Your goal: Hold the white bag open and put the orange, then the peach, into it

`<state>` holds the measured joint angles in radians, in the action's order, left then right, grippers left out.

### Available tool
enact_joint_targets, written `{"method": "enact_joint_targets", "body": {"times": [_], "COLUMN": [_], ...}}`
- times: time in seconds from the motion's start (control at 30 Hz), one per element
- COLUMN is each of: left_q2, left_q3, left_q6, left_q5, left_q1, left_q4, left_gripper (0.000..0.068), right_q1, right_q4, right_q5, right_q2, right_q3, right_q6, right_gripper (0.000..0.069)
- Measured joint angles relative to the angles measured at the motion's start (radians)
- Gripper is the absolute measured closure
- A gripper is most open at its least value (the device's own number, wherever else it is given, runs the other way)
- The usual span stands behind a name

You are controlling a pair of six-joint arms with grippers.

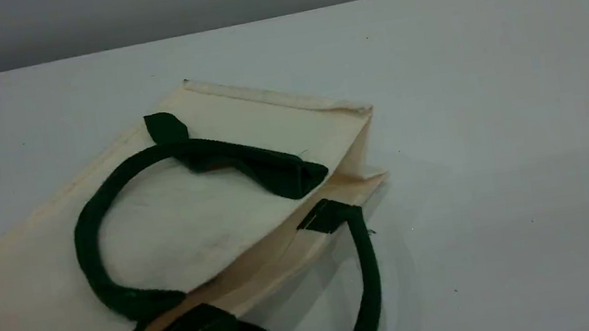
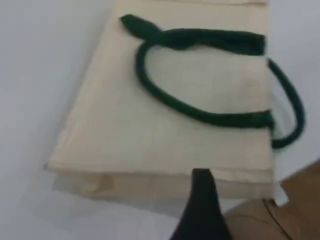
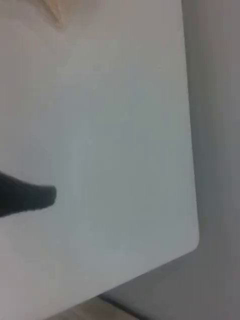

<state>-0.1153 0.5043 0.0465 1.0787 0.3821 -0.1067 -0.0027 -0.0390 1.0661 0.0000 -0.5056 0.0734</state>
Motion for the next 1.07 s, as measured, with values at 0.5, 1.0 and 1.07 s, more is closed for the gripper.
{"method": "enact_joint_targets", "body": {"times": [0.5, 1.0, 1.07], "left_q2": [0.079, 0.115, 0.115], "left_q3": [0.000, -0.002, -0.002], "left_q6": [0.000, -0.004, -0.005], "left_q5": [0.001, 0.001, 0.000], "left_q1": [-0.418, -0.417, -0.417], "left_q4": [0.000, 0.000, 0.000], "left_gripper": [0.0176, 0.0176, 0.0176], "right_q1": [0.000, 0.001, 0.001], "right_q4": [0.000, 0.000, 0.000], "right_q5": [-0.001, -0.001, -0.001], "right_q2": [0.000, 0.000, 0.000], "right_q3": [0.000, 0.000, 0.000], "right_q6": [0.000, 0.000, 0.000], "right_gripper": [0.0176, 0.0176, 0.0176]}}
